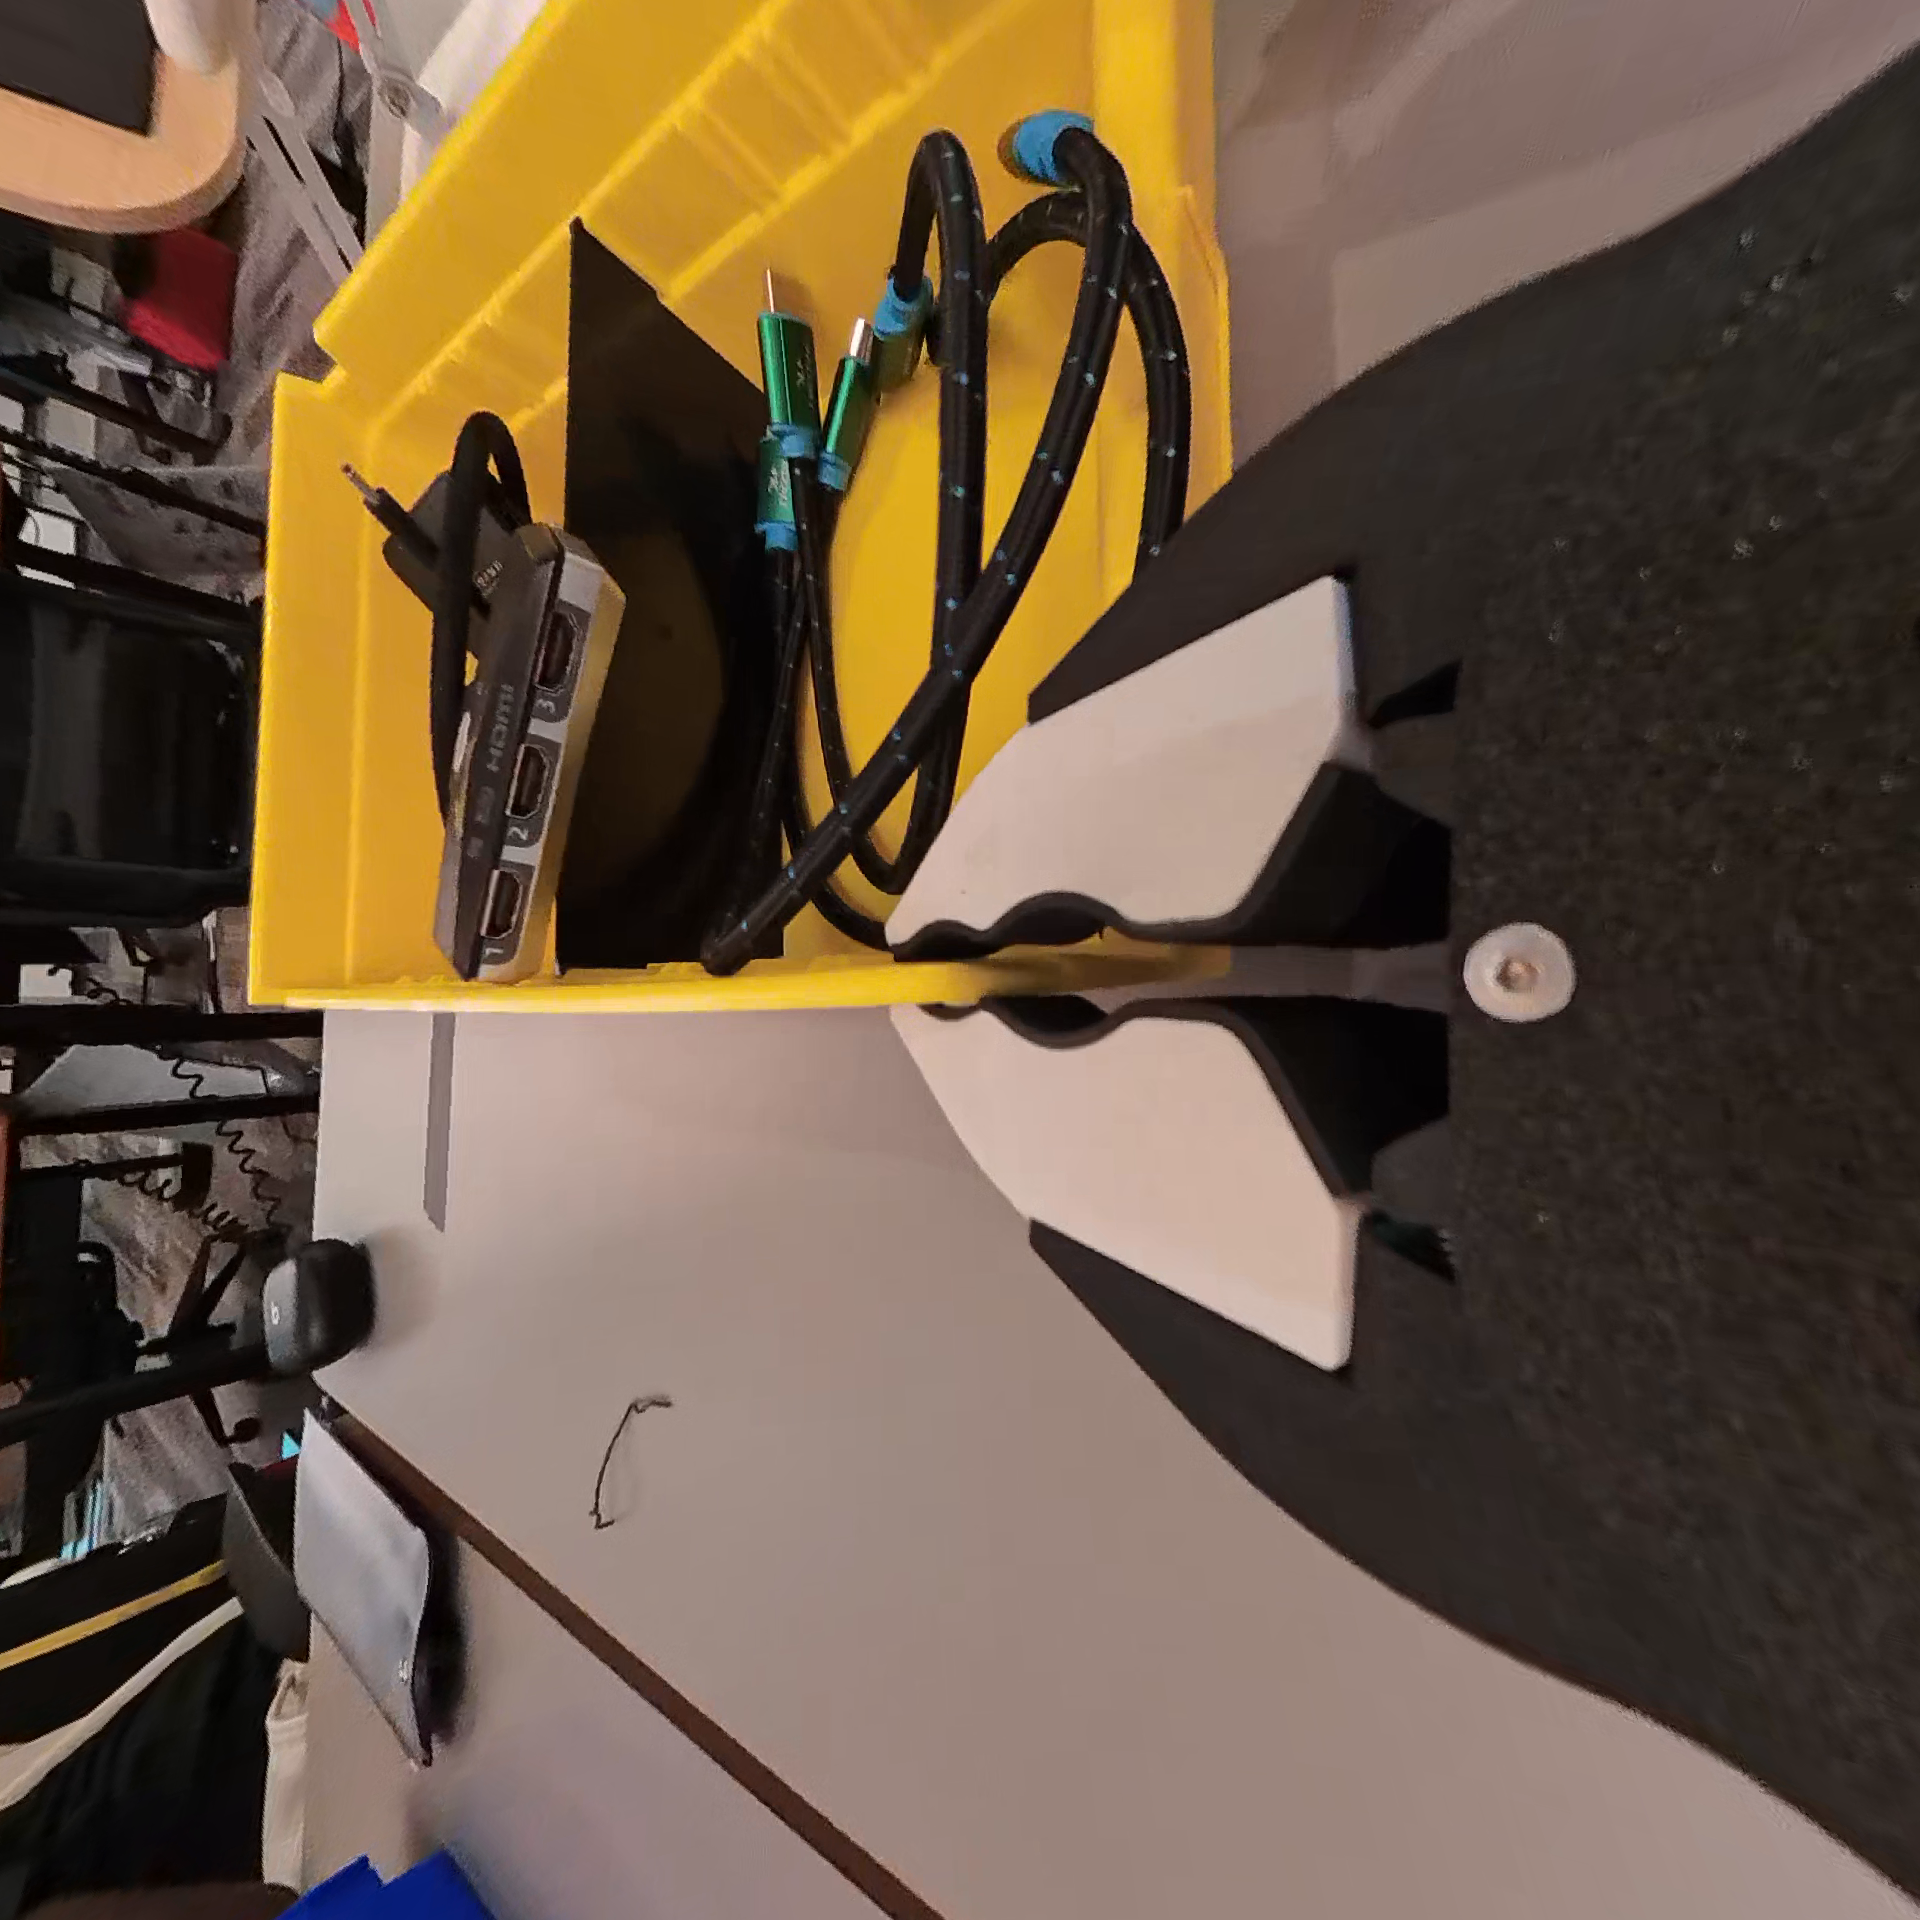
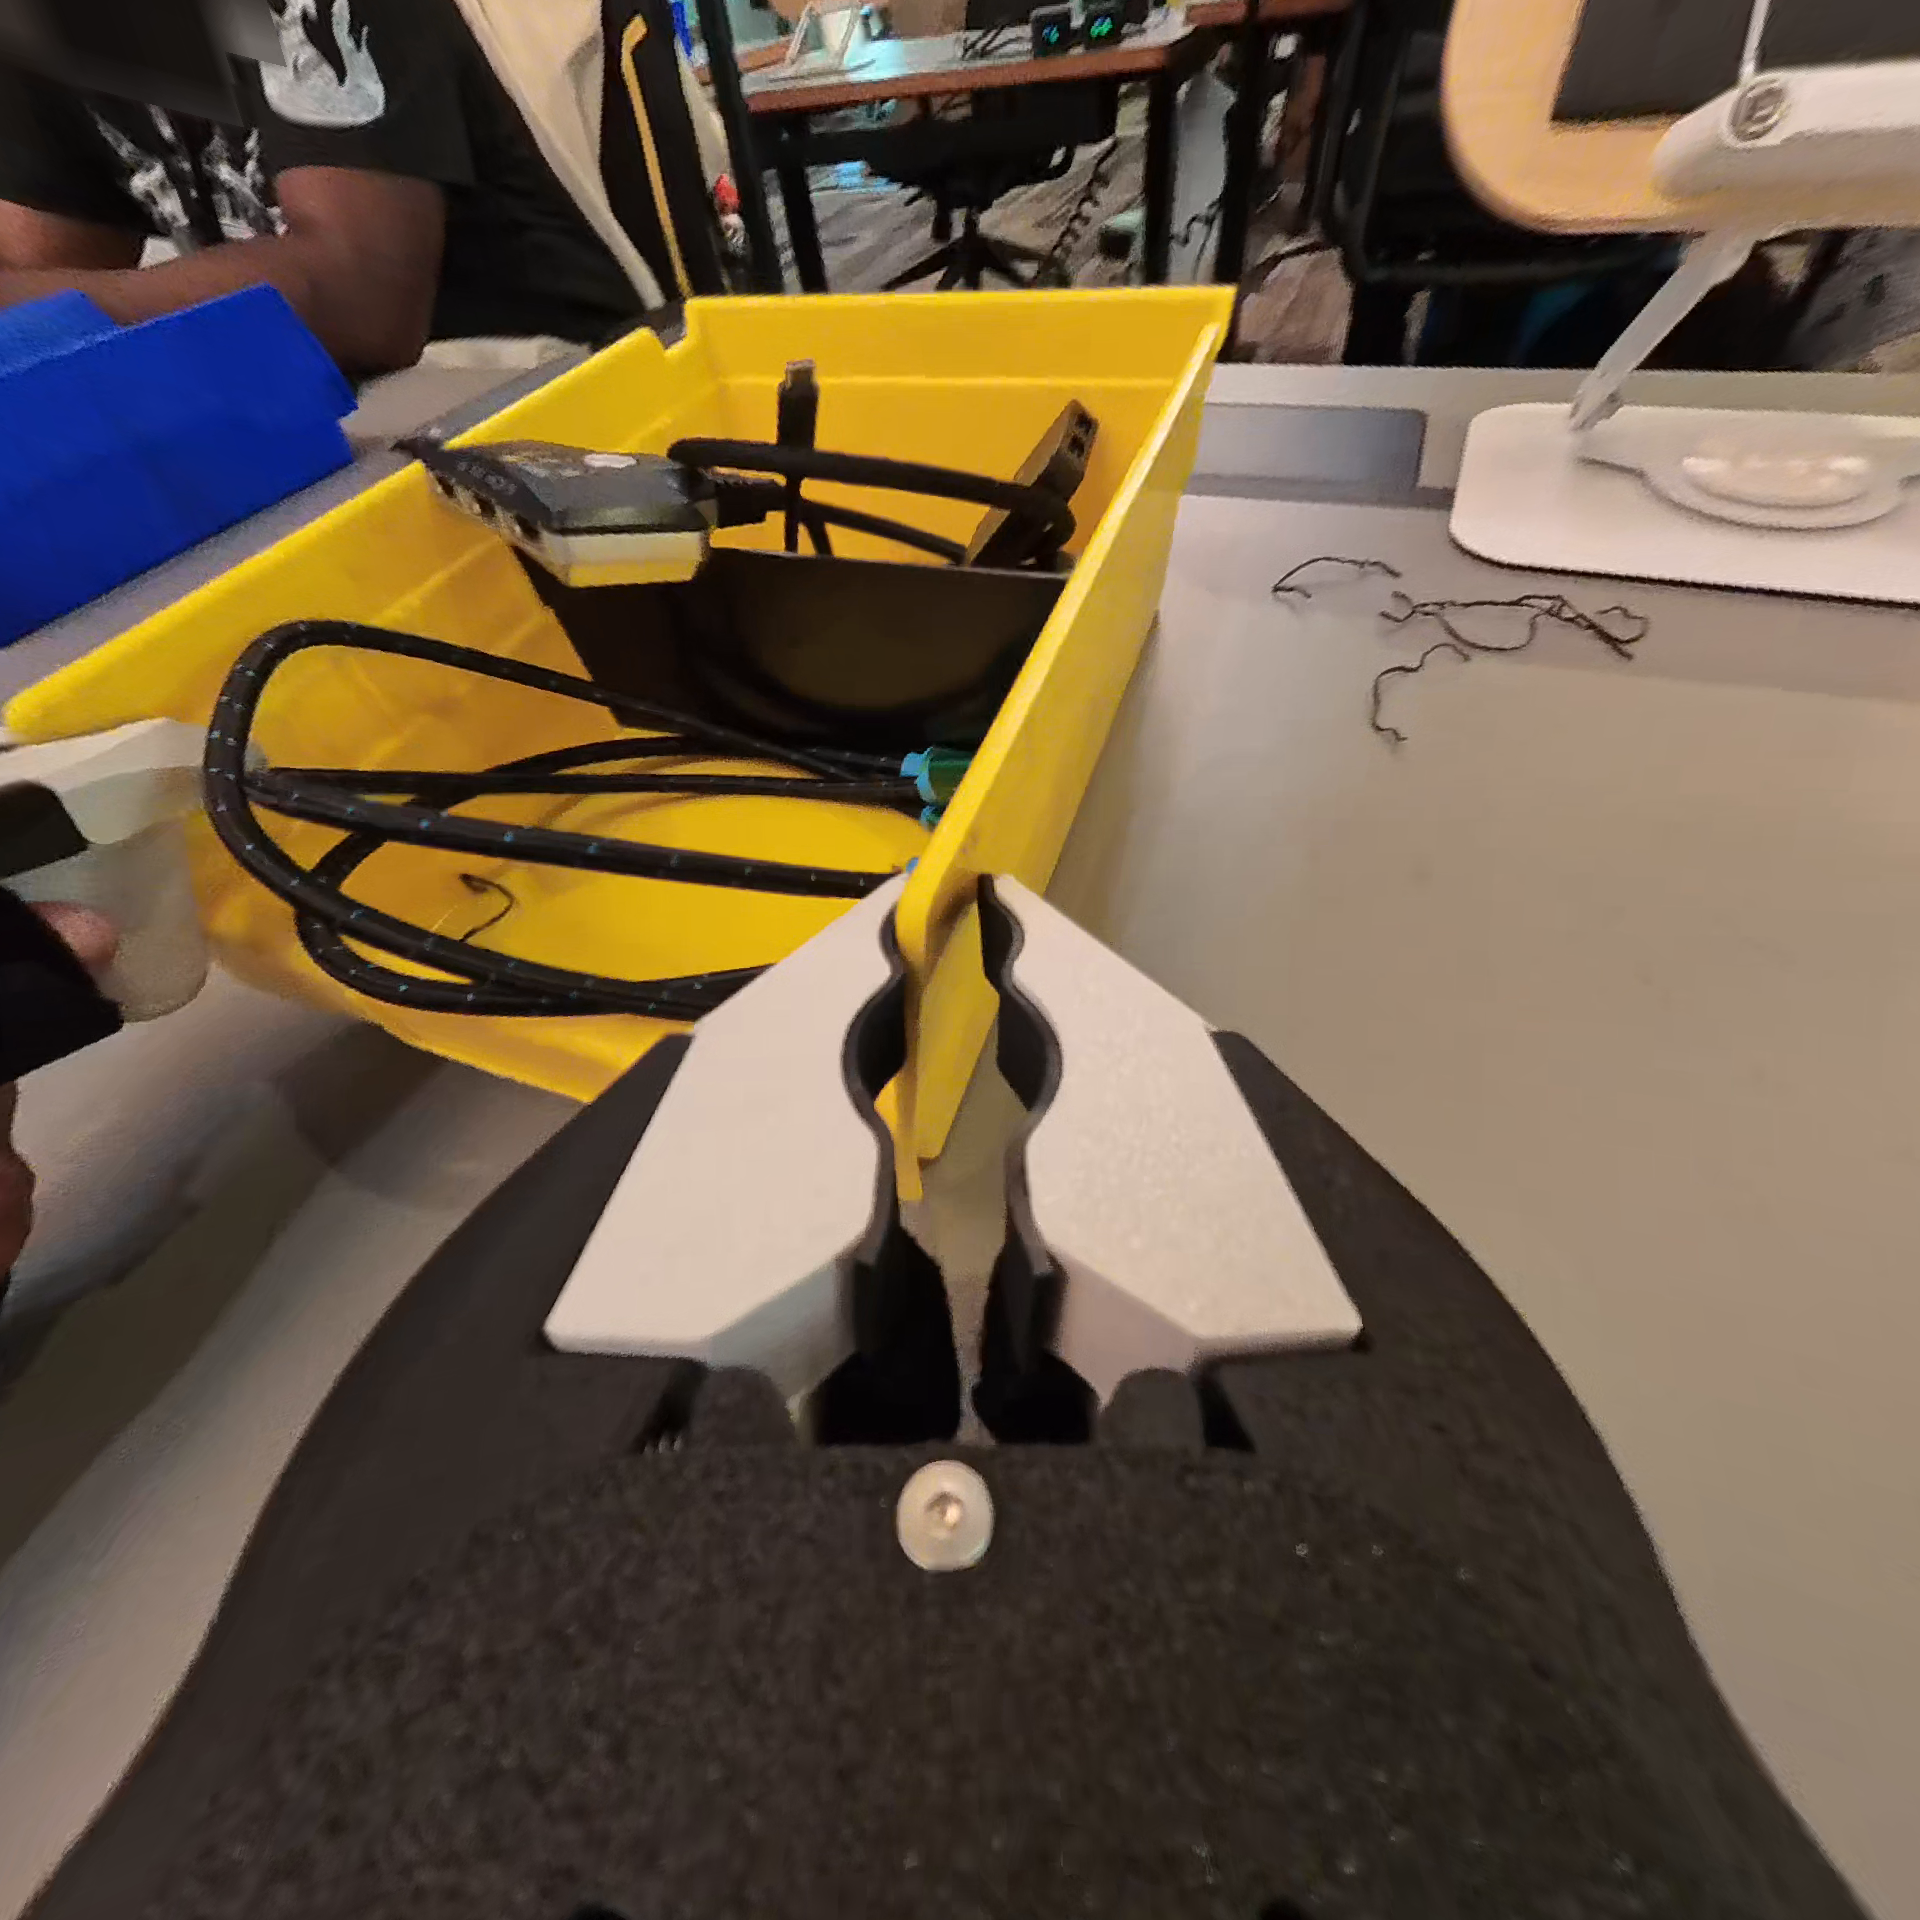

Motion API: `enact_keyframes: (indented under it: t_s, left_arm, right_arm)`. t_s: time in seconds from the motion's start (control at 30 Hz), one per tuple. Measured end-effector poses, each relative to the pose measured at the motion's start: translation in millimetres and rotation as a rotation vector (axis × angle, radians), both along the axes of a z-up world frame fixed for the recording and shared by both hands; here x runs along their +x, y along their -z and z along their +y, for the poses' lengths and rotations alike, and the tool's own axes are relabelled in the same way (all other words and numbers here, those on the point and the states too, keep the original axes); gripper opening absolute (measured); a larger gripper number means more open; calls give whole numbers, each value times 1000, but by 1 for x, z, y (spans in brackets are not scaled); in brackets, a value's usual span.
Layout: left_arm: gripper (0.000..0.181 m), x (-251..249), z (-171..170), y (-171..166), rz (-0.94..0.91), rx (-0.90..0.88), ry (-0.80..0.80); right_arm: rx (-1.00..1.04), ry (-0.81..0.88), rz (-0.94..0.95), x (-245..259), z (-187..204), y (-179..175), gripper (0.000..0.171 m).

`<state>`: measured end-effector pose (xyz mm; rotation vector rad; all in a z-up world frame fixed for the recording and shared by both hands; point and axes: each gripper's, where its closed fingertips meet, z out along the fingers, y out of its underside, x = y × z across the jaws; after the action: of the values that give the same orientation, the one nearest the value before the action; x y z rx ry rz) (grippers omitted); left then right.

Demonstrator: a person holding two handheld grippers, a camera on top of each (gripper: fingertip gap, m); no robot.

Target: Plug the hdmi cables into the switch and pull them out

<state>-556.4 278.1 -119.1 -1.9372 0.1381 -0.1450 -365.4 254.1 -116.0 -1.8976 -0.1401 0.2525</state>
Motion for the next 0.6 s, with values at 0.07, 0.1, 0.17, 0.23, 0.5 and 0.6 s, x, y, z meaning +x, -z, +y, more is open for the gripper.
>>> enact_keyframes:
  t_s: [0.07,0.1,0.17,0.23,0.5,0.6]
  left_arm:
    - [4,-1,0,0,16,-2,-7]
    - [6,-2,0,0,24,1,-10]
    - [10,-4,-1,-5,23,23,-30]
    - [17,-5,-4,-16,-5,63,-42]
    - [34,-30,-42,-66,-123,240,-185]
    - [32,-21,-56,-76,-124,275,-185]
  right_arm:
    - [-30,-75,-6,-2,-5,-2,13]
    - [-39,-128,-5,-3,-11,-4,19]
    - [-26,-205,10,5,-25,-17,24]
    - [-10,-302,34,18,-45,-30,30]
    - [55,-272,-20,183,-110,-46,37]
    - [73,-155,3,270,-133,-47,36]
